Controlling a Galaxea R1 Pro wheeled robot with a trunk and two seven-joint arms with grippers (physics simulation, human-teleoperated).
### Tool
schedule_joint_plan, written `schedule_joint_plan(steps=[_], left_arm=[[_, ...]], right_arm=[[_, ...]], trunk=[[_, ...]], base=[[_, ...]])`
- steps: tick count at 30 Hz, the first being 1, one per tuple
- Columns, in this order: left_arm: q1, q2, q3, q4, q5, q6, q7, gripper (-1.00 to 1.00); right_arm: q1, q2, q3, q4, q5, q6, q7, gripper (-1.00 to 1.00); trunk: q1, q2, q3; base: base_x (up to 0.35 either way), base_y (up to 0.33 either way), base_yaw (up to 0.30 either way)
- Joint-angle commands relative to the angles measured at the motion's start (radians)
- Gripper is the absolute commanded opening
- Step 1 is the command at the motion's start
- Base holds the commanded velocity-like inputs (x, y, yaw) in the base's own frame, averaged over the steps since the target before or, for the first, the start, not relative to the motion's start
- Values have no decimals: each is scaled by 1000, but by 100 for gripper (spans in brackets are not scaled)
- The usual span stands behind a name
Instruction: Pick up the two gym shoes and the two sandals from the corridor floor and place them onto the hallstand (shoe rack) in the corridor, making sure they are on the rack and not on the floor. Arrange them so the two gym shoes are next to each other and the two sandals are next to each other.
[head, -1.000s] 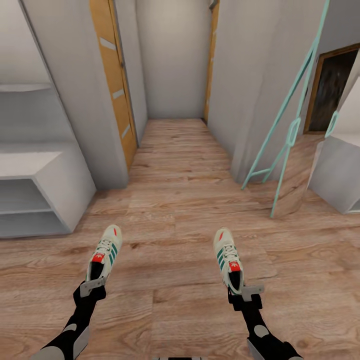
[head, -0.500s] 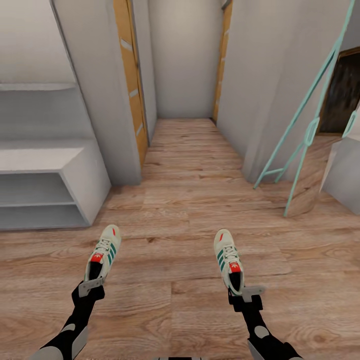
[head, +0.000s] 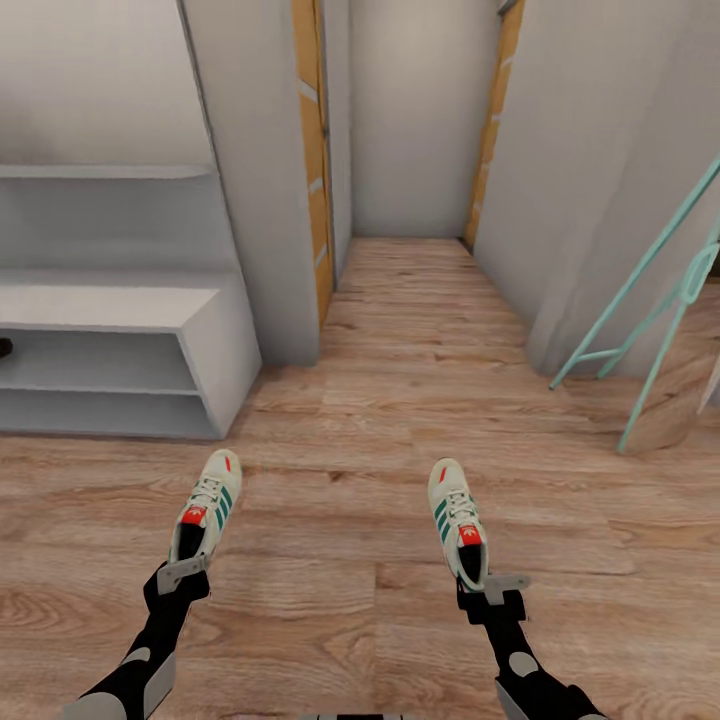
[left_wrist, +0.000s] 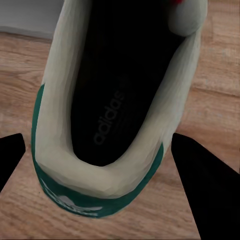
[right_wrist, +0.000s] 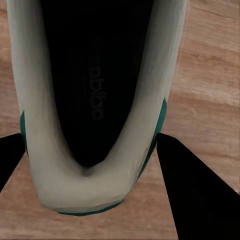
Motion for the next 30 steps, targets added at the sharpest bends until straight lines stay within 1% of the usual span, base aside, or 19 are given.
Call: schedule_joint_plan(steps=[1,5,9,18,24,30], left_arm=[[0,0,0,0,0,0,1,-100],[0,0,0,0,0,0,1,-100],[0,0,-1,0,0,0,1,-100],[0,0,-1,0,0,-1,1,-100],[0,0,-1,0,0,-1,1,-100],[0,1,-1,0,0,0,1,-100]], right_arm=[[0,0,0,0,-1,0,-1,-100],[0,0,0,0,-1,0,-1,-100],[0,0,0,0,-1,-1,-1,-100],[0,0,0,0,-1,-1,-1,-100],[0,0,0,0,-1,0,-1,-100],[0,0,0,0,-1,-1,-1,-100]], trunk=[[0,0,0],[0,0,0],[0,0,0],[0,0,0],[0,0,0],[0,0,0]], base=[[0,273,88],[45,292,52],[160,276,21],[118,140,4],[175,227,1],[-15,309,0]])
